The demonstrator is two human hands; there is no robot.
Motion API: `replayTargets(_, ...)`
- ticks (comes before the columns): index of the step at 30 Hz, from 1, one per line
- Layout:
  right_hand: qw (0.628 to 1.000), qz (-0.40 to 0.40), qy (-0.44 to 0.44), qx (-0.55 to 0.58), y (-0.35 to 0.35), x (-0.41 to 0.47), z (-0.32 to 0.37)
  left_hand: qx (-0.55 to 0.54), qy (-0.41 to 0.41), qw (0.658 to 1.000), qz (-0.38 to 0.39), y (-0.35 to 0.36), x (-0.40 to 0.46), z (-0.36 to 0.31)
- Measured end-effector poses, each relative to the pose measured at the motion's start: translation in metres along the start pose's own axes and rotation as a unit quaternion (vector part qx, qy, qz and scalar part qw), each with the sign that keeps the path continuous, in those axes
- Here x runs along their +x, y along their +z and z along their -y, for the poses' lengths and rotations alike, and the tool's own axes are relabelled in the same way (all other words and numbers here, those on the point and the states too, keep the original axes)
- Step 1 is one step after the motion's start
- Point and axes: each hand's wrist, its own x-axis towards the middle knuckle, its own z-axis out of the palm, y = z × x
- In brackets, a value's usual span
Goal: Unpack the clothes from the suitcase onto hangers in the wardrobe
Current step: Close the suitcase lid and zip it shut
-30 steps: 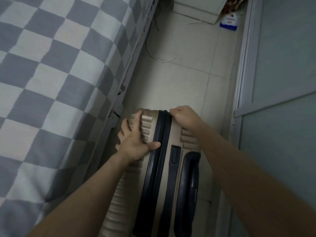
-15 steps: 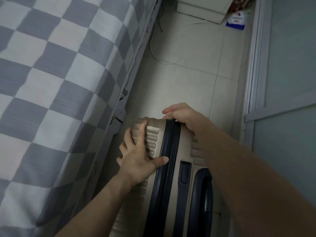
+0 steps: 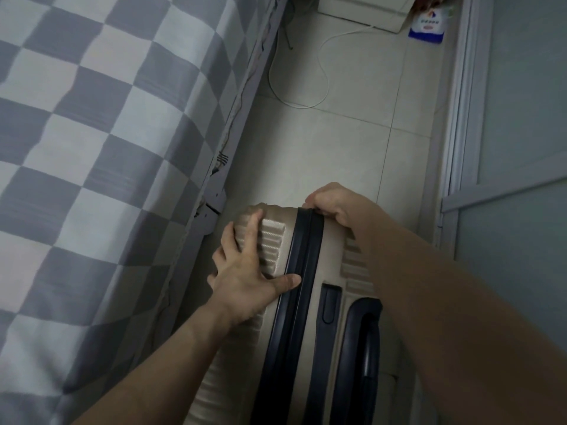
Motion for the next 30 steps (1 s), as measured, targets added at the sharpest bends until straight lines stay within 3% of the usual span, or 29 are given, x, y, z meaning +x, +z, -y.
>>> replayTargets(6,0.985,0.028,0.023,-0.167,0.003,0.004,-0.004,0.019,0.017,1.0,0.014,0.007,-0.006,-0.002)
replayTargets(10,0.98,0.026,0.035,-0.194,-0.002,0.007,-0.012,0.032,0.03,0.999,0.022,0.013,-0.007,-0.005)
replayTargets(13,0.989,0.02,0.036,-0.143,-0.007,0.013,-0.021,0.035,0.035,0.998,0.028,0.016,-0.008,-0.006)
replayTargets(16,0.998,-0.02,0.047,0.031,-0.015,0.008,-0.033,0.041,0.035,0.998,0.024,0.015,-0.008,-0.007)
replayTargets(19,0.983,-0.025,0.034,0.176,-0.02,-0.001,-0.041,0.03,0.033,0.999,0.029,0.014,-0.007,-0.007)
replayTargets(24,0.968,-0.114,-0.109,0.196,-0.02,-0.021,-0.042,0.031,0.035,0.998,0.029,0.013,-0.008,-0.009)
replayTargets(30,0.934,-0.161,-0.208,0.243,-0.015,-0.064,-0.047,-0.014,0.037,0.998,0.051,0.009,-0.006,-0.008)
